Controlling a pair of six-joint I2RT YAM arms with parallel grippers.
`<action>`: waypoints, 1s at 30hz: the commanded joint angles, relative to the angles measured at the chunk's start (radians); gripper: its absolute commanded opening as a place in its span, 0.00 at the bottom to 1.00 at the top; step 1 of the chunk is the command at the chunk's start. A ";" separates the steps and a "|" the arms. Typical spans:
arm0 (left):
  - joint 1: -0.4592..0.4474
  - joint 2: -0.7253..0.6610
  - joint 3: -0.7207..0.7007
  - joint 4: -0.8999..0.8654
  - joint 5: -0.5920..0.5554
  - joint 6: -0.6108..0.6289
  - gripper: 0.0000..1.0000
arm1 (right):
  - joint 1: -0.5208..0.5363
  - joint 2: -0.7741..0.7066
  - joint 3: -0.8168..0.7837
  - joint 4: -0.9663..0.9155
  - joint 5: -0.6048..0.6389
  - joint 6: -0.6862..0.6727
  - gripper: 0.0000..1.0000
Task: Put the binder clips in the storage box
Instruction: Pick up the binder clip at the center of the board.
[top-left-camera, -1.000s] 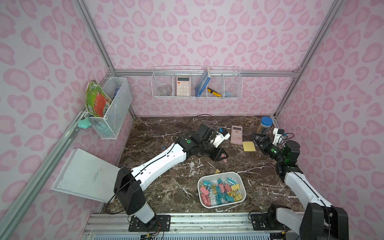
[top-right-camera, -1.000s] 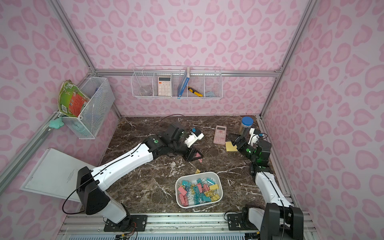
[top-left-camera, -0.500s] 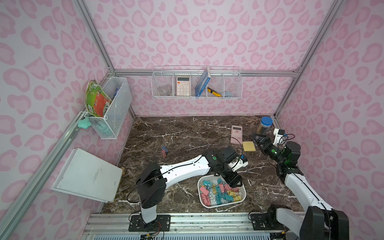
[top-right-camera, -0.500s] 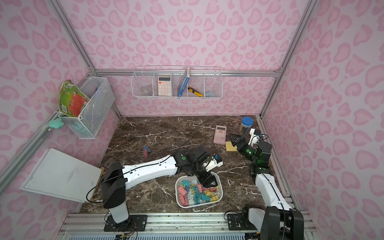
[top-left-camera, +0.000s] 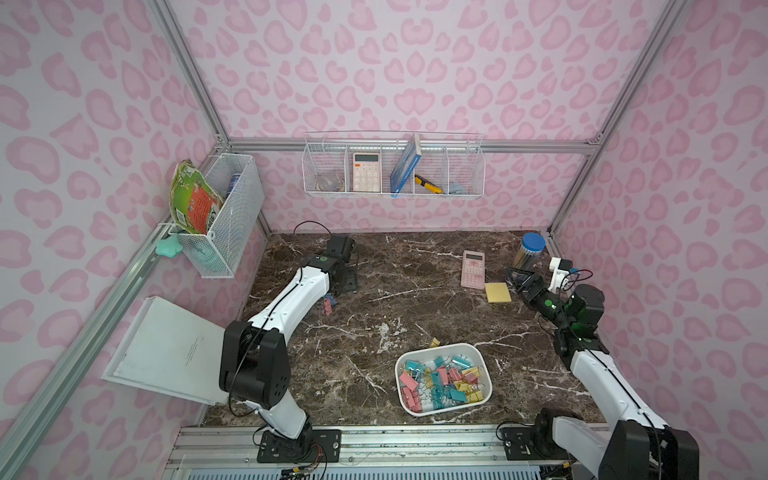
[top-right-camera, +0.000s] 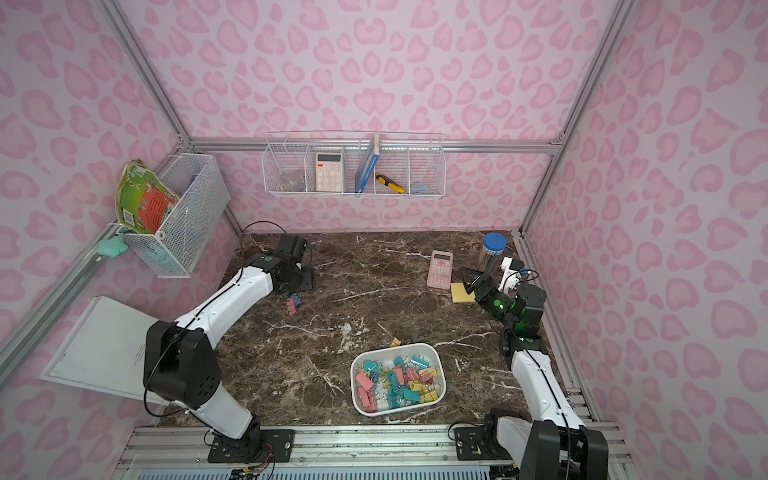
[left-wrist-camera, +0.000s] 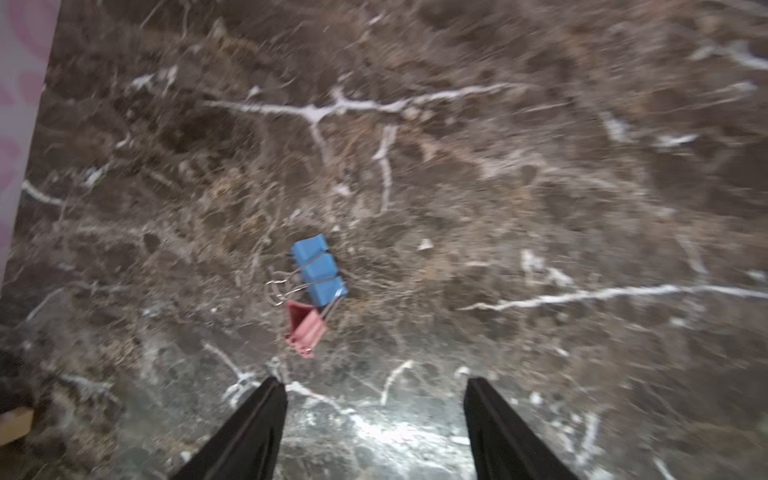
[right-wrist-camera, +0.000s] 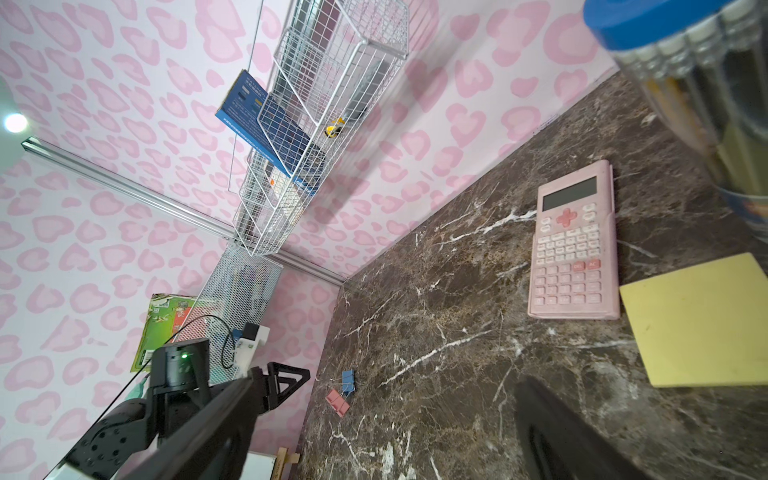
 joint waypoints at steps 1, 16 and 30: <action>0.038 0.055 0.034 -0.060 -0.090 -0.010 0.75 | 0.002 0.005 0.006 0.011 -0.012 -0.011 0.98; 0.110 0.259 0.048 -0.026 0.127 0.034 0.53 | -0.010 -0.003 0.006 -0.012 -0.017 -0.024 0.98; 0.110 0.171 0.014 -0.032 0.271 0.002 0.13 | -0.011 0.000 0.003 0.000 -0.014 -0.011 0.98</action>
